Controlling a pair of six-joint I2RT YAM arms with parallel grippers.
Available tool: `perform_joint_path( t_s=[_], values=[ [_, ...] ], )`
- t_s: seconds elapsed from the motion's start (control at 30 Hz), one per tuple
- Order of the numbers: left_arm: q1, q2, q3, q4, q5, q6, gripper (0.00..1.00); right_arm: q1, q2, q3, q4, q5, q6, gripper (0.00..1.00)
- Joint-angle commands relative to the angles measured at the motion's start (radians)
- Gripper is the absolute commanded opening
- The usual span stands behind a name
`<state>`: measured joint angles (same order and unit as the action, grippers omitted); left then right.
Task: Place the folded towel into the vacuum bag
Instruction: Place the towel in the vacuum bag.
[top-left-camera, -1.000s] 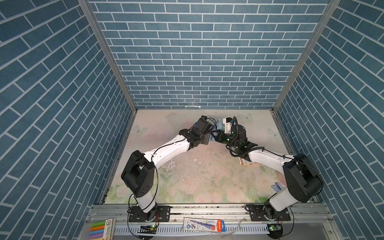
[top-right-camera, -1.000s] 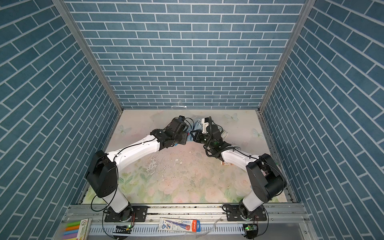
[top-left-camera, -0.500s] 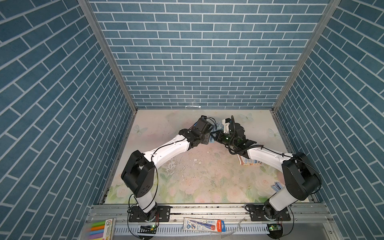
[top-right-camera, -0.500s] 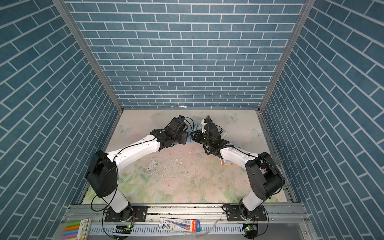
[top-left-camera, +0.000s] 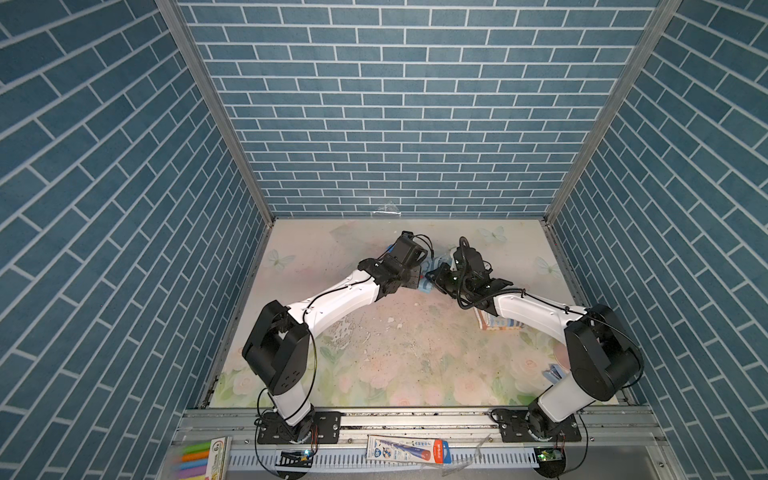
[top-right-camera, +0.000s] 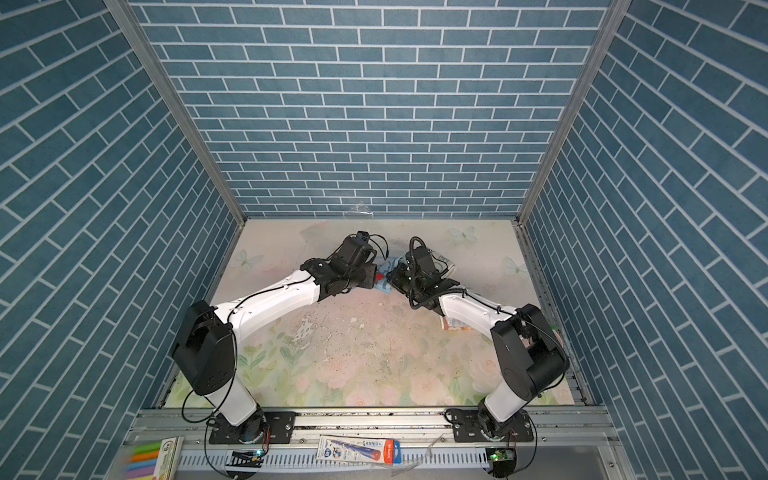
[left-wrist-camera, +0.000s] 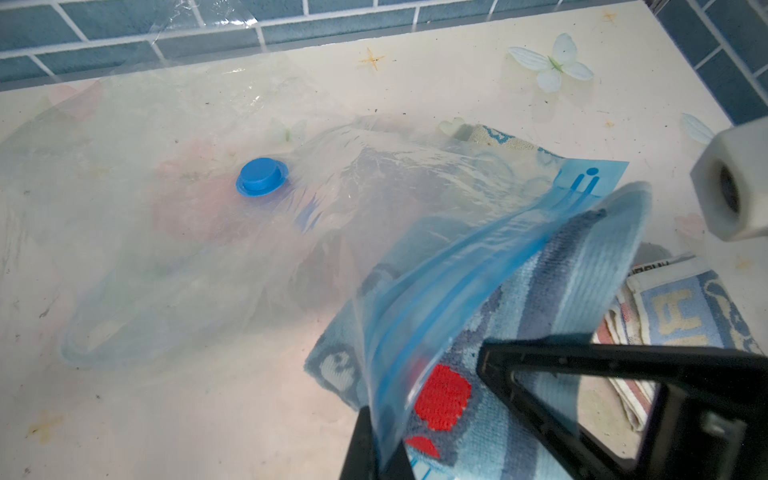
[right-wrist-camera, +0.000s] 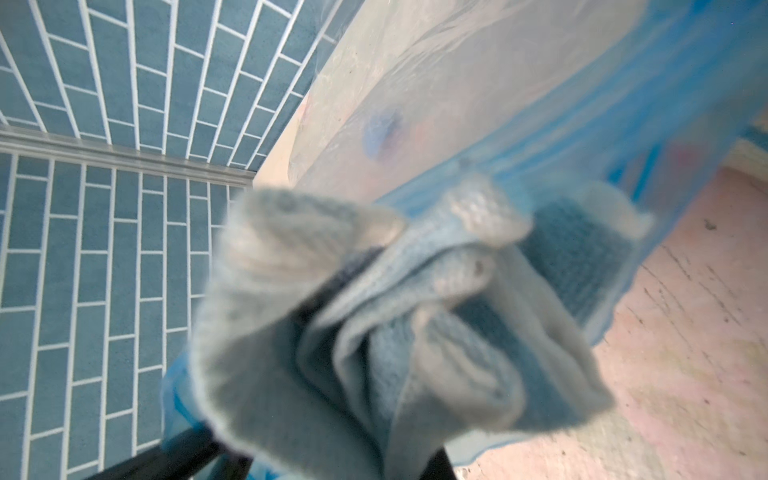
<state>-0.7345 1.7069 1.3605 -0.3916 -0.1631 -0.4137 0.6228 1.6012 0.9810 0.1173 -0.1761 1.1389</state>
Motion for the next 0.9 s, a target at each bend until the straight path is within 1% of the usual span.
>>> perform_joint_path(
  t_s=[0.0, 0.27, 0.37, 0.47, 0.53, 0.6, 0.63, 0.7, 0.77, 0.87],
  values=[
    [-0.003, -0.020, -0.014, 0.035, 0.029, -0.025, 0.00, 0.003, 0.028, 0.049, 0.004, 0.045, 0.107, 0.05],
    [-0.010, -0.025, -0.022, 0.042, 0.032, -0.036, 0.00, 0.020, 0.091, 0.148, 0.009, 0.026, 0.108, 0.05],
    [-0.009, -0.033, -0.026, 0.043, 0.024, -0.036, 0.00, 0.023, 0.083, 0.125, 0.007, 0.033, 0.105, 0.05],
    [-0.008, -0.039, -0.028, 0.041, 0.008, -0.029, 0.00, 0.022, 0.049, 0.087, -0.011, 0.052, 0.089, 0.09],
    [-0.003, -0.042, -0.029, 0.039, 0.007, -0.026, 0.00, 0.023, 0.021, 0.073, -0.040, 0.070, 0.067, 0.16],
    [0.004, -0.043, -0.028, 0.040, 0.009, -0.024, 0.00, 0.023, -0.009, 0.061, -0.078, 0.082, 0.046, 0.27],
    [0.006, -0.044, -0.028, 0.042, 0.010, -0.023, 0.00, 0.022, -0.026, 0.053, -0.095, 0.116, 0.038, 0.32],
    [0.008, -0.044, -0.025, 0.042, 0.011, -0.020, 0.00, 0.023, -0.056, 0.043, -0.120, 0.141, 0.022, 0.41],
    [0.010, -0.043, -0.023, 0.041, 0.011, -0.014, 0.00, 0.022, -0.083, 0.042, -0.143, 0.160, 0.001, 0.48],
    [0.010, -0.043, -0.021, 0.042, 0.014, -0.012, 0.00, 0.022, -0.115, 0.048, -0.174, 0.181, -0.027, 0.53]
  ],
)
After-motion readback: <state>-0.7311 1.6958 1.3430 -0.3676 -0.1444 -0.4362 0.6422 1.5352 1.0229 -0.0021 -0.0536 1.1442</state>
